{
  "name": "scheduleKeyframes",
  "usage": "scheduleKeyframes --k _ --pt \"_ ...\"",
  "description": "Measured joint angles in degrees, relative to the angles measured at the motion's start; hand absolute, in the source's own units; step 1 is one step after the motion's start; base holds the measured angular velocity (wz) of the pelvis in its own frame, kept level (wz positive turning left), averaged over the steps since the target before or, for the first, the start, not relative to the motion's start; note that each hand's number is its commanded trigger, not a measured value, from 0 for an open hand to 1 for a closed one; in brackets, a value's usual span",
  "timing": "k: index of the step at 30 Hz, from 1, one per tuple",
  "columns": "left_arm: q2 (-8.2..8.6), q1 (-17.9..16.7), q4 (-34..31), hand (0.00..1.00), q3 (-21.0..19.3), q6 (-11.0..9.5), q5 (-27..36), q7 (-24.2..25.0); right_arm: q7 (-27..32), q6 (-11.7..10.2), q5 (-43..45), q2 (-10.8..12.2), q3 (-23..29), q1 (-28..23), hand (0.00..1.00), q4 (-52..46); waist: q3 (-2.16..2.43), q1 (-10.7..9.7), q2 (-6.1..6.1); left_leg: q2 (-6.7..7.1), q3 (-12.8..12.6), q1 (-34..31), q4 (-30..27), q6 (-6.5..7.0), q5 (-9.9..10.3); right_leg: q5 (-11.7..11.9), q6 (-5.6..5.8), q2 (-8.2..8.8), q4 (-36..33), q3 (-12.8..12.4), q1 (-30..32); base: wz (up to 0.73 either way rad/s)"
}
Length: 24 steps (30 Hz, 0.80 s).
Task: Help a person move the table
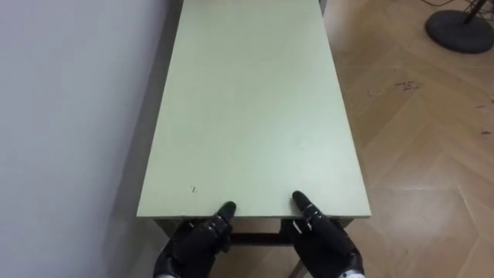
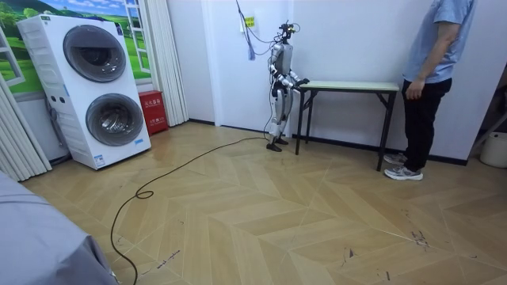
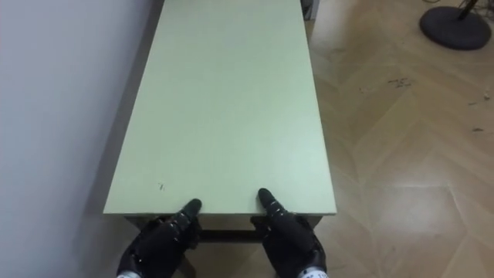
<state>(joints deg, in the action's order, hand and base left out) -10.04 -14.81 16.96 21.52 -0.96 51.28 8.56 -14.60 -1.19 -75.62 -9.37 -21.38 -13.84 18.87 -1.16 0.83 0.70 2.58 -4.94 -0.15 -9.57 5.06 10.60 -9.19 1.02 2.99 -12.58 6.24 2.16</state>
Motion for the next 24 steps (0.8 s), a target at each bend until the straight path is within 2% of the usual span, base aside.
scheduleKeyframes --k 3,6,24 --pt "-0.1 0.33 0.07 0.0 1.29 1.9 -3.17 1.2 -0.97 1.08 1.62 0.09 -0.01 0.17 0.0 0.0 0.0 -0.48 0.0 -0.04 -0.23 0.09 0.0 0.0 0.0 0.0 0.0 -0.02 0.0 0.0 0.0 -0.02" --pt "-0.09 0.38 0.07 0.0 1.61 3.48 -3.76 2.21 -2.54 1.98 1.95 0.06 -0.01 0.2 0.0 0.0 0.01 -0.64 -0.02 -0.11 -0.56 0.27 0.05 -0.02 0.01 0.02 -0.03 -0.06 -0.03 -0.04 -0.02 -0.04" --pt "-0.35 0.9 0.07 0.0 1.71 5.71 -4.78 4.61 -5.64 3.77 1.78 -0.07 -2.39 0.27 0.0 -0.01 0.13 -0.64 -0.2 -0.23 -1.06 0.46 0.06 -0.04 0.02 0.11 -0.15 -0.18 -0.08 -0.44 -0.06 -0.01"
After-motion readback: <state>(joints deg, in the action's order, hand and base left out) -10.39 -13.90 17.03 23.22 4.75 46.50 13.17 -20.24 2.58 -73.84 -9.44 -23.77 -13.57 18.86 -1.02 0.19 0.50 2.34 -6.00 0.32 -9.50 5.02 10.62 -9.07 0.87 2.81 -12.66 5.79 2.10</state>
